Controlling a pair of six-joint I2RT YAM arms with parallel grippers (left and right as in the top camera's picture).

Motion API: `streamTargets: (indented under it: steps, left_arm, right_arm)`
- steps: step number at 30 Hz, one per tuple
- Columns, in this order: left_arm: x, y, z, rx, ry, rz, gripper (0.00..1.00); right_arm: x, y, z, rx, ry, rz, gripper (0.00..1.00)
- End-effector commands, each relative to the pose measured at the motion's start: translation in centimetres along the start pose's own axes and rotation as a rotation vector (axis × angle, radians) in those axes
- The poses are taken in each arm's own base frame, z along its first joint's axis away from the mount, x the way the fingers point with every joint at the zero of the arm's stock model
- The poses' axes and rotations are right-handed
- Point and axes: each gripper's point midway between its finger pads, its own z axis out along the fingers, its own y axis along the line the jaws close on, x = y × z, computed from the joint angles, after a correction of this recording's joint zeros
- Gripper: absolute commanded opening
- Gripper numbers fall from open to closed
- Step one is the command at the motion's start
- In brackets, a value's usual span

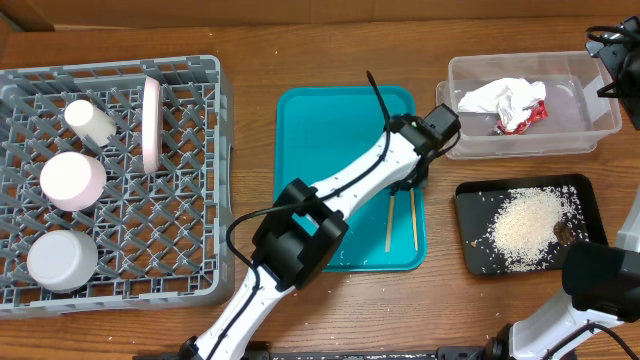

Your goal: Sort waste into correct bins and load items into the dishwasher

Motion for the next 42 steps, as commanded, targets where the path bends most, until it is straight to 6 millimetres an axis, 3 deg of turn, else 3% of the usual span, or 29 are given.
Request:
streamTargets:
  steps: [1, 5, 9, 12, 15, 20, 31, 36, 42]
  left_arm:
    - [-3.7, 1.8, -6.8, 0.048, -0.082, -0.008, 0.04]
    - [-5.9, 6.6, -12.5, 0.013, -0.135, 0.006, 0.04]
    - [-6.2, 13.7, -17.2, -0.088, -0.149, 0.014, 0.04]
    - [-5.8, 19.6, -19.4, -0.189, -0.135, -0.038, 0.04]
    - [-5.3, 23.8, -20.5, -0.237, -0.104, -0.071, 0.04]
    - [-5.7, 29.1, -19.8, -0.267, -0.062, -0.110, 0.04]
    - [-7.7, 36.6, -15.0, -0.301, -0.060, -0.115, 0.04]
    - [-7.6, 38.8, -14.7, -0.306, -0.058, -0.163, 0.04]
    - [-7.8, 37.9, -13.9, -0.232, -0.051, -0.089, 0.04]
  right_arm:
    - [-0.5, 0.1, -1.0, -0.018, -0.029, 0.011, 1.00]
    - [-0.5, 0.1, -1.0, -0.018, -0.029, 0.011, 1.00]
    - [-0.5, 0.1, -1.0, -0.018, -0.029, 0.011, 1.00]
    - [-0.5, 0.1, -1.0, -0.018, -0.029, 0.011, 1.00]
    - [-0.5, 0.1, -1.0, -0.018, -0.029, 0.011, 1.00]
    - [-0.5, 0.1, -1.0, -0.018, -0.029, 0.011, 1.00]
    - [-0.5, 0.1, -1.0, -0.018, -0.029, 0.011, 1.00]
    - [-0.5, 0.1, -1.0, -0.018, -0.029, 0.011, 1.00]
    - [-0.5, 0.1, -1.0, -0.018, -0.029, 0.011, 1.00]
